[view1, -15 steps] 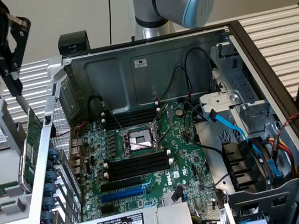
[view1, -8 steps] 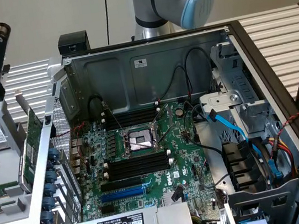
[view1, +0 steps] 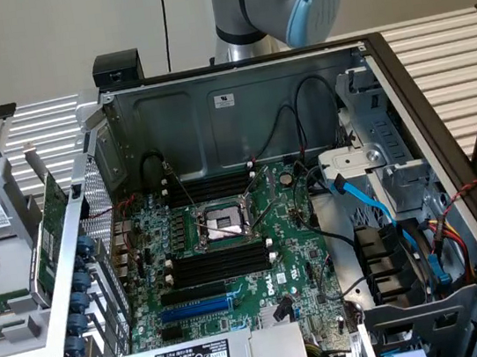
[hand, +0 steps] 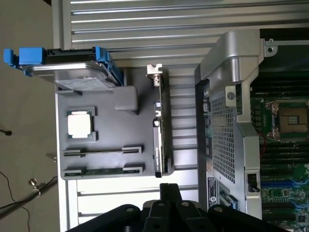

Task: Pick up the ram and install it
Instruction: 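Reach for the ram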

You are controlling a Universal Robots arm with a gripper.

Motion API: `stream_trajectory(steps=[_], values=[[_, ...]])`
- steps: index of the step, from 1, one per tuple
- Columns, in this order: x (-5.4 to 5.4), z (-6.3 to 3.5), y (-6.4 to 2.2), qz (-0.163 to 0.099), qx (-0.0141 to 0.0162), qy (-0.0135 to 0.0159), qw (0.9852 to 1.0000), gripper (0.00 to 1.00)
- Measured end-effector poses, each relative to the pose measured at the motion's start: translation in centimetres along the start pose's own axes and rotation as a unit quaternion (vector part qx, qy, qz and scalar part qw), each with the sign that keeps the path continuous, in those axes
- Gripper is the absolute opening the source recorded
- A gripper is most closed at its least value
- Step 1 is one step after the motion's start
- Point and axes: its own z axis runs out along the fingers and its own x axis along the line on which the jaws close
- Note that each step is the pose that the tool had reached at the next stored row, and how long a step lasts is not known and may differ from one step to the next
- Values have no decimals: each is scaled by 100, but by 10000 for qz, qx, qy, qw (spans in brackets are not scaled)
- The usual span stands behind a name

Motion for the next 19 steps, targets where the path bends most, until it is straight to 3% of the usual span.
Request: stream_trajectory(steps=[15, 19], values=[[515, 73, -51, 1, 0, 1, 10000, 11], [608, 82, -58, 1, 1, 13, 10000, 11]])
